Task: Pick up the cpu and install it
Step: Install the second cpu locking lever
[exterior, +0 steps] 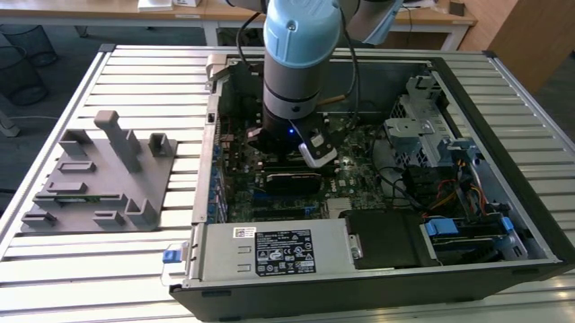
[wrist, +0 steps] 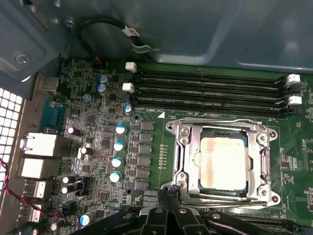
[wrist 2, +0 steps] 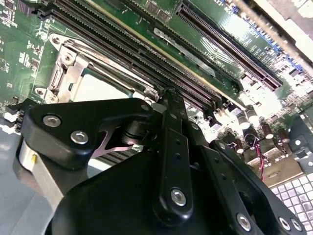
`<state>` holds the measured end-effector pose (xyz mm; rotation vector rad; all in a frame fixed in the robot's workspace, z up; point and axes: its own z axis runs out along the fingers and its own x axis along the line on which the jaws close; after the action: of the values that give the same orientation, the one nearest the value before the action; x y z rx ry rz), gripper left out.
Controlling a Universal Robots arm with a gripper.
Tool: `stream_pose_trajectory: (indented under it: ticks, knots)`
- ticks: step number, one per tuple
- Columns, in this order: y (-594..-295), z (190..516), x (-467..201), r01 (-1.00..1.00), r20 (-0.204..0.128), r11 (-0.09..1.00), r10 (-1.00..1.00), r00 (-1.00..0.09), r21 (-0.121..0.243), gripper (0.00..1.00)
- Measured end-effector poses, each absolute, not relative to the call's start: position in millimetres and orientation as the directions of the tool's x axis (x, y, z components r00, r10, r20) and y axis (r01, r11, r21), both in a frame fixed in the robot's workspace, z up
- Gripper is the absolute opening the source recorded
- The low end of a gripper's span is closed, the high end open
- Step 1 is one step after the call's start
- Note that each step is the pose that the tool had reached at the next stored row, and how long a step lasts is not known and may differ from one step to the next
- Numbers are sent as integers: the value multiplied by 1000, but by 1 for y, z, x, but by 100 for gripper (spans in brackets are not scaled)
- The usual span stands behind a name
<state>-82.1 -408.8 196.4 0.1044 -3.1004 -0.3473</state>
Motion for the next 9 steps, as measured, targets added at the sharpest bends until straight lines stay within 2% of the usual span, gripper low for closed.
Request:
stream_pose_trajectory:
  ticks: [9]
  knots:
    - [-413,199,-82,-64,14,973,-69,-998,220,11]
